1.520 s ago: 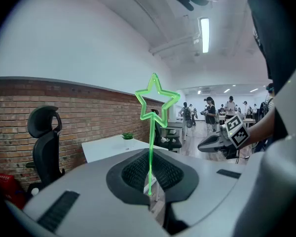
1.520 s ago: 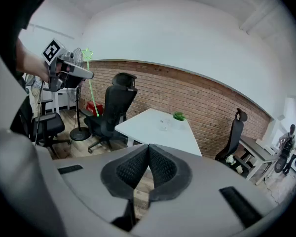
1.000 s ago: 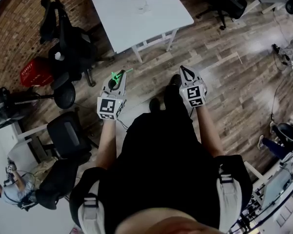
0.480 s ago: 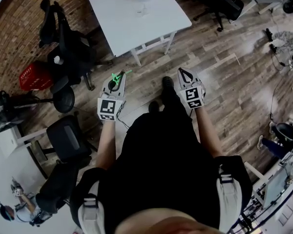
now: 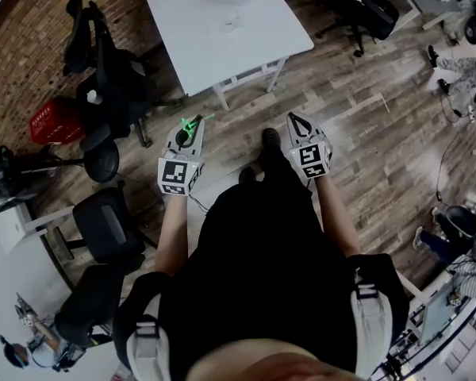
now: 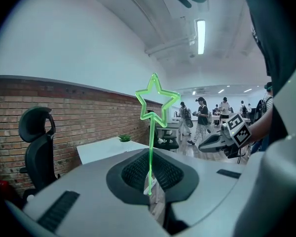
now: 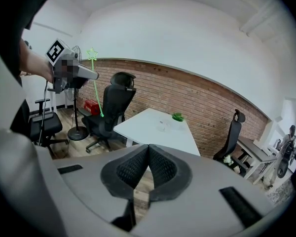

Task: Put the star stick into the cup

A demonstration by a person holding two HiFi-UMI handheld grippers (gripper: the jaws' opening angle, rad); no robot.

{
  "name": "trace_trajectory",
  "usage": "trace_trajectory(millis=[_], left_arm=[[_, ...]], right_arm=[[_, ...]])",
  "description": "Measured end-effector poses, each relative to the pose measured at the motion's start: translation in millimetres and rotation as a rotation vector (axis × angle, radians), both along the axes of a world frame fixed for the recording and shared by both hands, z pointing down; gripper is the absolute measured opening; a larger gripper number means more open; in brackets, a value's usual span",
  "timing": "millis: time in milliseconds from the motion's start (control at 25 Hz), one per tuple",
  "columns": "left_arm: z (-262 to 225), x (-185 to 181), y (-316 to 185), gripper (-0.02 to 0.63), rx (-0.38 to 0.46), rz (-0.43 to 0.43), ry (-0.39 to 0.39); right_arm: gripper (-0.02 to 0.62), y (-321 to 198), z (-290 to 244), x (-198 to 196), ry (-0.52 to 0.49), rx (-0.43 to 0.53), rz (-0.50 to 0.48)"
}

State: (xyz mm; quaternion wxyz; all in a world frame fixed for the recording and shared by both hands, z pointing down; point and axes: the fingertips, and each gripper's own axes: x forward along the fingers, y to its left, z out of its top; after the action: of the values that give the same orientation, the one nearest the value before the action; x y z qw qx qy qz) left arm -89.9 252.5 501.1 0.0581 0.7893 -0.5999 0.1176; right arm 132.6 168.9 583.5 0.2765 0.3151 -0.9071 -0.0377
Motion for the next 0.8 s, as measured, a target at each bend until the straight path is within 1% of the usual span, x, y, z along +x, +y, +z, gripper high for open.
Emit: trace_trajectory(millis=[120,400,800], left_arm=[[-3,-1,-8,0.026,0.008,-0.014,0.010],[-11,3,-29,0.026,0.026,-0.041,0.014],[-18,6,-60,0.026,0.018,-0.080,0.000]], right_arm=[[-0.002,-9,-3,1,0.014,-0.007,0.004],[-0.002,-35,-4,-2,0.007,-0.004,-0.024],[-0.002,-77,-3,-24,-0.031,0.003,-0.112]])
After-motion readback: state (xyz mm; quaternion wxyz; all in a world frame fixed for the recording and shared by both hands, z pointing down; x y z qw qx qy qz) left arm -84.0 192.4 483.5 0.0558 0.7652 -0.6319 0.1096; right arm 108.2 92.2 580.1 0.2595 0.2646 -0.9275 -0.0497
